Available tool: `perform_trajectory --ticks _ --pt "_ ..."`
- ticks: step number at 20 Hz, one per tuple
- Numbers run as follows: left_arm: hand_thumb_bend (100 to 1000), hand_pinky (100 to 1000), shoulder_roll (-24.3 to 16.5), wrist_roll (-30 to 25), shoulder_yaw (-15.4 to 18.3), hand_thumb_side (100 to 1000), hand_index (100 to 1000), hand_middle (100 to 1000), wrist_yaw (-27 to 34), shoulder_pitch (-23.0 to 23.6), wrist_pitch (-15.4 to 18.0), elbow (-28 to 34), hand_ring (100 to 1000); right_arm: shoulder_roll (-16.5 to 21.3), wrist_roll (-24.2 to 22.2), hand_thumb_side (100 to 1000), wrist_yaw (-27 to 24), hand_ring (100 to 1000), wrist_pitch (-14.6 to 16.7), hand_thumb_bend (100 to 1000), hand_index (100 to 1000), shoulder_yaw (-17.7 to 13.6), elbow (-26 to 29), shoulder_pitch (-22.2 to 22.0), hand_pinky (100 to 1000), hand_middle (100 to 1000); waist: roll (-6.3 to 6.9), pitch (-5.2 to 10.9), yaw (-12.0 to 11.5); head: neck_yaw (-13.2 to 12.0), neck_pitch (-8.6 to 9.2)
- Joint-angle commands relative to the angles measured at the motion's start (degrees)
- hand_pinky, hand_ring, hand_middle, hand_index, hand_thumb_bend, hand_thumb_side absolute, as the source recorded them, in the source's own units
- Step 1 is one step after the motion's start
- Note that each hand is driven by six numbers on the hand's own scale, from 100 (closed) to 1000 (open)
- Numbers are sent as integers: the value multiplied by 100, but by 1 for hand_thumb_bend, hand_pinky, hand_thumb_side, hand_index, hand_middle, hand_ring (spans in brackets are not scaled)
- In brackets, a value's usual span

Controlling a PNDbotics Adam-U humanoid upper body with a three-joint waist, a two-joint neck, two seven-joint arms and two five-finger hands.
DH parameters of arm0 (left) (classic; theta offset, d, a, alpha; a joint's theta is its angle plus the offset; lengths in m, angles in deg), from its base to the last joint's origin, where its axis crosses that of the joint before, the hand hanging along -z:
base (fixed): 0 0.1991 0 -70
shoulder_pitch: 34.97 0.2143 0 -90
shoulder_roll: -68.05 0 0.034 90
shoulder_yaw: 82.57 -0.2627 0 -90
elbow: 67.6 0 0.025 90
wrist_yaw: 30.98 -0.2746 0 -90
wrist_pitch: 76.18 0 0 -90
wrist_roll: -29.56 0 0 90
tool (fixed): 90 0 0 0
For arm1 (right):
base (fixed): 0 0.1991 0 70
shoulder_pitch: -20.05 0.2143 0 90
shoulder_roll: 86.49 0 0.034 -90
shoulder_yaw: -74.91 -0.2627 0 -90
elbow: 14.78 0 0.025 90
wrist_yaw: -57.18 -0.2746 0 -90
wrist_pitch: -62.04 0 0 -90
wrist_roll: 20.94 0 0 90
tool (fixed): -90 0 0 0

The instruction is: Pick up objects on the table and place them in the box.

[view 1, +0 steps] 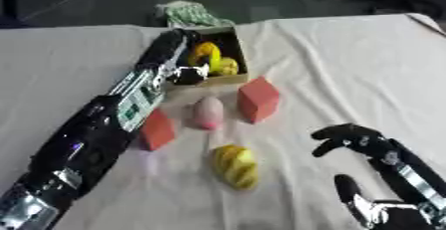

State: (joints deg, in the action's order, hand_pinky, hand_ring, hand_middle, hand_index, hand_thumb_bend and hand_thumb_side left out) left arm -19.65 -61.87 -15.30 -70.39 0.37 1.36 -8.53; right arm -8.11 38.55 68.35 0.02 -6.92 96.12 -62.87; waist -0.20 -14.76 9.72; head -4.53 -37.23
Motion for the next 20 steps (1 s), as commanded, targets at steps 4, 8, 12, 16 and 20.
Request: perform_trajectory --ticks 4,8,12,16,20 --pt "100 836 -307 -260 9 244 908 779 -165 -90 31 309 792 52 11 433 2 681 9 100 910 -31 71 36 691 792 0 112 -38 54 65" --pt "100 852 -477 -530 -5 244 922 804 -255 -77 63 490 812 62 24 433 21 681 10 100 910 -43 69 26 691 792 6 121 -69 78 58" --pt "100 868 -715 -803 -46 245 935 830 -184 -32 170 714 832 85 38 433 46 681 11 100 910 -62 65 3 692 792 27 142 -116 126 42" --pt "100 868 -892 -1161 -22 245 935 830 -53 -8 156 1069 832 95 53 433 63 681 13 100 910 -70 63 -6 692 792 36 149 -133 145 37" --pt "100 843 -1224 -1471 -358 247 916 787 166 -148 324 1504 805 174 74 433 111 680 2 100 908 -112 42 -49 693 792 142 208 -193 225 -21"
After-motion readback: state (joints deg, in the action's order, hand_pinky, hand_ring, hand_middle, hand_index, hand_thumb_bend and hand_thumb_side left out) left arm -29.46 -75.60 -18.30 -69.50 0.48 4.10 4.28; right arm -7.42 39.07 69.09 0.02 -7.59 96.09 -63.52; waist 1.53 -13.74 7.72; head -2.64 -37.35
